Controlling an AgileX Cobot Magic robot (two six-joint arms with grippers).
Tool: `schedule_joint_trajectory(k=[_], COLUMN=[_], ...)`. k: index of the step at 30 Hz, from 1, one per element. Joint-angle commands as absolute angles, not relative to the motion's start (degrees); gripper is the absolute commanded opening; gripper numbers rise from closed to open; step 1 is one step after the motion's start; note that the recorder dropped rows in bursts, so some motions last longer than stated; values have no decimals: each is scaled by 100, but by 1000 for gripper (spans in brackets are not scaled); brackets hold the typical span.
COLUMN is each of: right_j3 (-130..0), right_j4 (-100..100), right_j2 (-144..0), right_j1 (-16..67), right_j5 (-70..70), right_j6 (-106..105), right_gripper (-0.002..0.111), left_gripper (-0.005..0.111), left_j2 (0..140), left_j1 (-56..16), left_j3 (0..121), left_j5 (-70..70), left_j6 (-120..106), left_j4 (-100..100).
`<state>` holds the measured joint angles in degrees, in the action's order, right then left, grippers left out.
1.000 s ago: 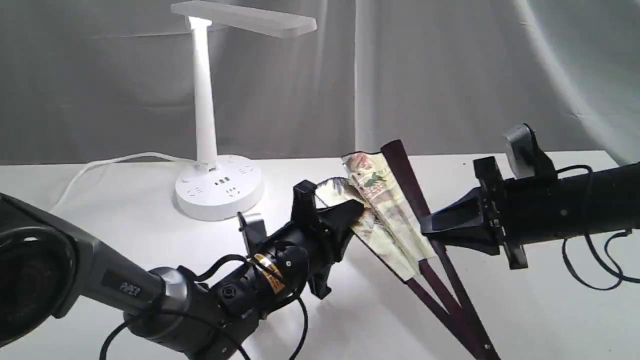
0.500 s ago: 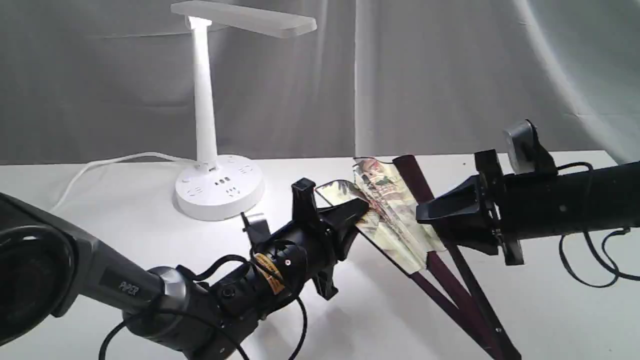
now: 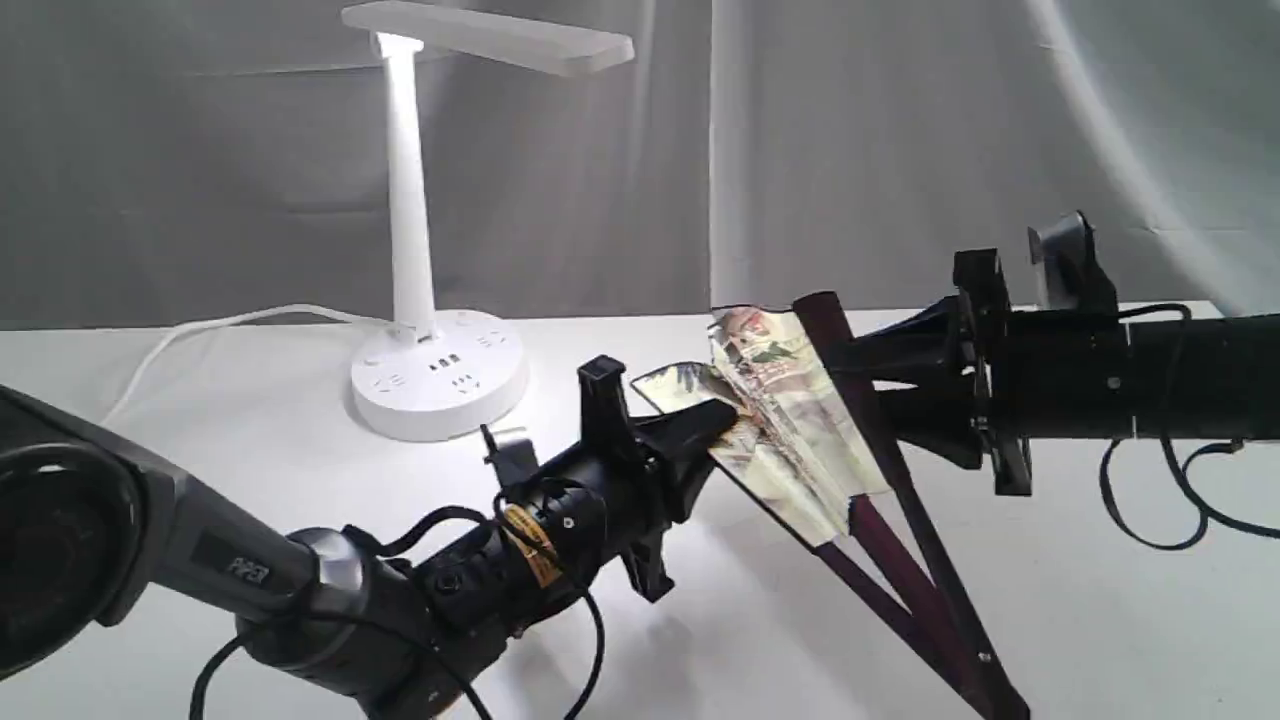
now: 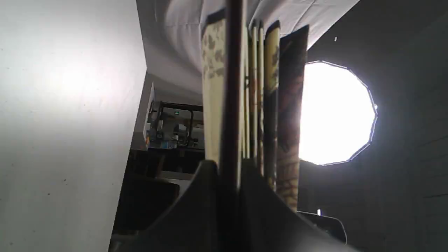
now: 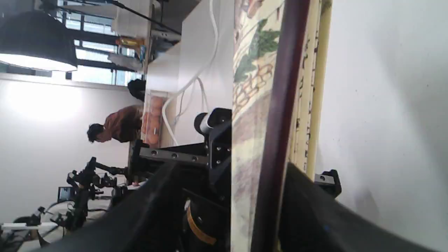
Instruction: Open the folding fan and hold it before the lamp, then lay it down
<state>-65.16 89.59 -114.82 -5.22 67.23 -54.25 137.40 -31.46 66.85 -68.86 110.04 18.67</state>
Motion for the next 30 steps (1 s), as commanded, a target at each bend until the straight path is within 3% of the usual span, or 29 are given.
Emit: schedule_joint_trajectory(k=[1, 6, 30], right_j3=[-6514, -6514, -6514], right_j4=[9191, 9191, 8923], right_j2=[-11444, -11444, -11444], right_j1=[-531, -508, -275], right_j5=[6579, 6553, 6318], right_j6=[-5458, -5458, -5354], right_gripper=[37, 30, 30], left_gripper=[0, 0, 0], left_j2=[13718, 13718, 13718], left_j1=[-3114, -3116, -3116], left_j3=[6686, 6696, 6696], left_j5=[-6996, -6996, -6996], left_j6=[11099, 11099, 11099], left_j4=[1932, 1958, 2007])
